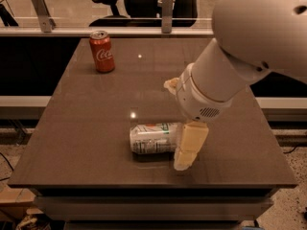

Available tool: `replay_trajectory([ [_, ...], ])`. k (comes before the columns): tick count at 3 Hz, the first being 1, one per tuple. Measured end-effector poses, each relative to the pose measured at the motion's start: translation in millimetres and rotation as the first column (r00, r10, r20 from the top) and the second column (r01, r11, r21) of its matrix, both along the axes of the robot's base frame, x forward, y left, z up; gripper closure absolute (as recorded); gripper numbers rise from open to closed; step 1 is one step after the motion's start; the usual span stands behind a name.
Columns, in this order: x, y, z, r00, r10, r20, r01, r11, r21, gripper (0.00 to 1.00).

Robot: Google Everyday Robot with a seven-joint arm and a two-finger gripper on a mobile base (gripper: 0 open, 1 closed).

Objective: Knock 7up can over

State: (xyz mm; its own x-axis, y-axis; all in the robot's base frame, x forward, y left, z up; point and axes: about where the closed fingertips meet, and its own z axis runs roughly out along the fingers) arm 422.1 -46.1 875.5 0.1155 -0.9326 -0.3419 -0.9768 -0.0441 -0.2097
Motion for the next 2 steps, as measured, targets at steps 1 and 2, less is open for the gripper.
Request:
replay_trajectory([
  [1, 6.1, -10.4, -1.0, 0.9992, 0.038, -0.014, -0.036, 0.992, 0.121, 0.0],
  [2, 10.3, -15.9, -4.1, 0.9974, 0.069, -0.021, -0.062, 0.974, 0.22, 0.0],
])
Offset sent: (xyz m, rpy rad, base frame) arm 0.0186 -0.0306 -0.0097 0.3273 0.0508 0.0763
